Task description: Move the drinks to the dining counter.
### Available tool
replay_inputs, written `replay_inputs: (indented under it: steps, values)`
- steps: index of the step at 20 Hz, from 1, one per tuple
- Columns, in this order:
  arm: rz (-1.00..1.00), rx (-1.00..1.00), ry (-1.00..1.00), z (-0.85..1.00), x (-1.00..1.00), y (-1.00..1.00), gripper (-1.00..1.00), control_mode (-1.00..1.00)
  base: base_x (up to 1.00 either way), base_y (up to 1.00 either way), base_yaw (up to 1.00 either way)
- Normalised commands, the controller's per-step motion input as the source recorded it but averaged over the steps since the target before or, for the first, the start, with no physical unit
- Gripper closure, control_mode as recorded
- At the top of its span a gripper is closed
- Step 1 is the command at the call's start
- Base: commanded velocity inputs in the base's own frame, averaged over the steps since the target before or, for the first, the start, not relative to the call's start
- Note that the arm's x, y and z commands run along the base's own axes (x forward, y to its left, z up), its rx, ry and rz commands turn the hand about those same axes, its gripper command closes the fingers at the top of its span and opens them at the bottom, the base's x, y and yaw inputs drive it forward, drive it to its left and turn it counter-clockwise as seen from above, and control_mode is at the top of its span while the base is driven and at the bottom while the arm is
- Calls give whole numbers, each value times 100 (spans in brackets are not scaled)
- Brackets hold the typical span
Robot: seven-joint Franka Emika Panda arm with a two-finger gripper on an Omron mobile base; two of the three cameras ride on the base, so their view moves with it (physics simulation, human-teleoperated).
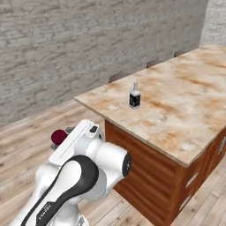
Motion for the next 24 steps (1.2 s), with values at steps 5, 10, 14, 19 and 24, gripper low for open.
replay_inputs:
  steps: [5,10,14,19,24]
  values:
    - [0,0,0,0,0,0,100,100,31,0,-46]
    - [0,0,0,0,0,0,100,100,36,0,-46]
    - [0,0,0,0,0,0,100,100,43,3,-43]
    - [0,0,0,0,0,0,100,100,56,42,-35]
    - [0,0,0,0,0,0,100,100,60,77,-19]
